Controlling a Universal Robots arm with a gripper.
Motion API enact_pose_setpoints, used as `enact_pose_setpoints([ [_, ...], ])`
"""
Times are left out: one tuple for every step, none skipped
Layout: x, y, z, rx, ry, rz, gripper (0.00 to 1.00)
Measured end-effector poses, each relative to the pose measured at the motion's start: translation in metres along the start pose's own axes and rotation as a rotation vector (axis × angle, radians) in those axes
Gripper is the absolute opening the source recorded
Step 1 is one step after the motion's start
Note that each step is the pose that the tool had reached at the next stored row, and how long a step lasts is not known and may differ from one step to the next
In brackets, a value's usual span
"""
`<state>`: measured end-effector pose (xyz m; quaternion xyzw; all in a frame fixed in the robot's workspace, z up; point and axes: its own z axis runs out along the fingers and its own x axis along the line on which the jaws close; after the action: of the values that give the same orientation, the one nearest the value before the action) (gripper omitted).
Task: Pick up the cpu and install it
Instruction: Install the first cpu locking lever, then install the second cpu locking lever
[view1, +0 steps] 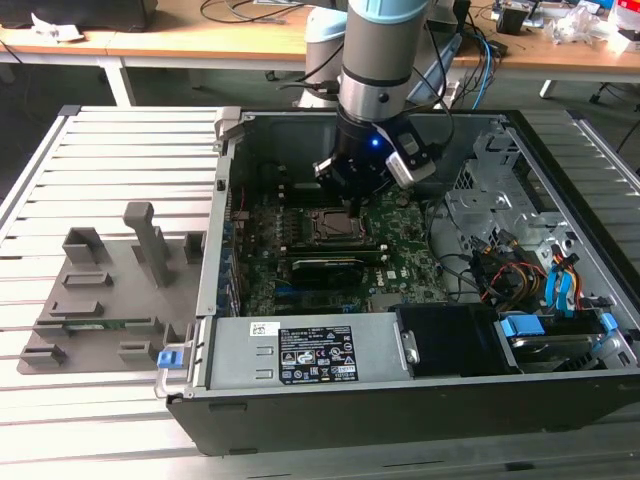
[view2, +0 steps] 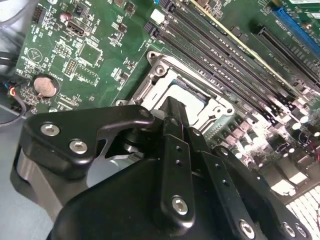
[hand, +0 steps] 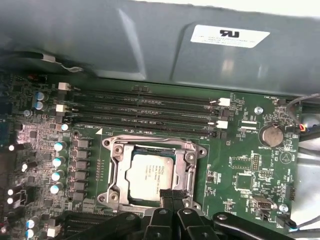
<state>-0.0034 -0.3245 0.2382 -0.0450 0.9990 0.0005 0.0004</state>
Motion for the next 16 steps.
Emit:
enact_pose_setpoints([
  [0.0000,0.0000,-0.0022,0.0002,0.0000,0.000,0.11],
  [0.0000,0.0000,-0.0023,-0.0001,-0.0002,0.000,0.11],
  [0.0000,0.0000,-0.0023,-0.0002,-0.0002,0.000,0.11],
  [0.0000,0.0000,-0.0025,0.0001,-0.0001,0.000,0.11],
  [0.0000,0.0000,-0.0026,0.0001,-0.0001,0.000,0.11],
  [0.0000,0.0000,-0.0027,0.0001,0.0000,0.000,0.11],
  [0.0000,0.0000,-0.0028,0.0001,0.0000,0.000,0.11],
  [0.0000,0.0000,-0.0029,0.0001,-0.0001,0.000,0.11],
  [0.0000,0.0000,-0.0029,0.0000,0.0000,0.000,0.11],
  [0.0000,0.0000,-0.0030,0.0001,-0.0001,0.000,0.11],
  [0.0000,0.0000,-0.0031,0.0001,-0.0001,0.000,0.11],
  [0.0000,0.0000,-0.0032,0.0001,0.0000,0.000,0.11],
  [0.0000,0.0000,-0.0032,0.0000,-0.0001,0.000,0.11],
  [0.0000,0.0000,-0.0033,0.0001,0.0000,0.000,0.11],
  [0.0000,0.0000,-0.0034,0.0001,0.0000,0.000,0.11],
  [0.0000,0.0000,-0.0036,0.0001,0.0000,0.000,0.11],
])
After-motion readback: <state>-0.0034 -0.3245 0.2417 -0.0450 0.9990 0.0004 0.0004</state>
